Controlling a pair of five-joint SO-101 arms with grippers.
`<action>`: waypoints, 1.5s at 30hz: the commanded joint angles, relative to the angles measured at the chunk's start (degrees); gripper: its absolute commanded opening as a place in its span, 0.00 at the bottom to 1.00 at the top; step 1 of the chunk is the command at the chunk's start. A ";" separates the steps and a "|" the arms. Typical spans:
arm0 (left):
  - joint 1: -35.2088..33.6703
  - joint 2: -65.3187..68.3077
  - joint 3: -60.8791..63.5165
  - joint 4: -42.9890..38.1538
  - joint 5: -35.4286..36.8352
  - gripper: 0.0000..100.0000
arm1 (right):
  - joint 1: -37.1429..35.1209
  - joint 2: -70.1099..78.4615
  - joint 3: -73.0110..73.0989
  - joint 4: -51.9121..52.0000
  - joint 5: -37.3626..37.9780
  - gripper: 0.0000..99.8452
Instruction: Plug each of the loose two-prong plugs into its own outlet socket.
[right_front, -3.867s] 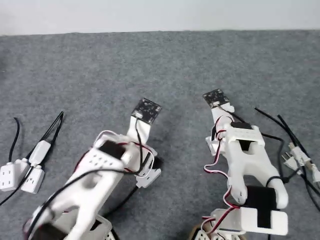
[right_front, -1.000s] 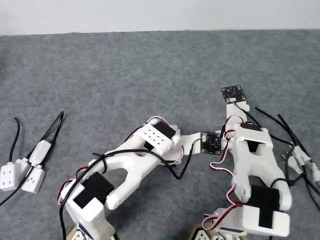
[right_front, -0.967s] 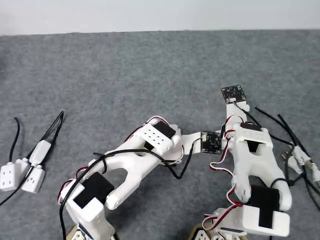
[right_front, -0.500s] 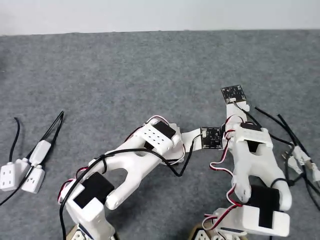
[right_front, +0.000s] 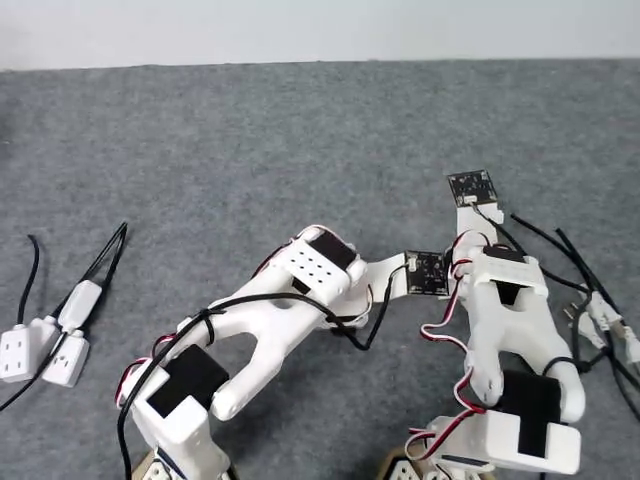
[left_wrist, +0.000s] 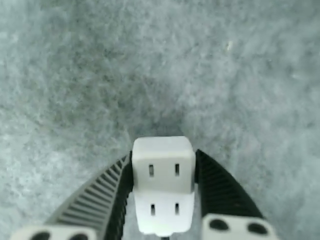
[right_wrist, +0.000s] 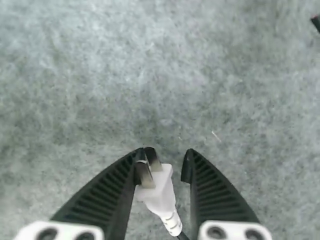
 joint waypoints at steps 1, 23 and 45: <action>0.18 -0.62 -2.77 1.41 -1.49 0.25 | 0.40 -0.66 -2.73 -1.10 -0.70 0.18; -10.73 -0.79 -28.44 20.13 -1.58 0.23 | 2.77 -5.85 1.32 -5.14 -4.31 0.18; -30.95 -14.77 -63.16 34.64 34.46 0.23 | 0.92 -3.82 -0.09 -5.05 -3.60 0.18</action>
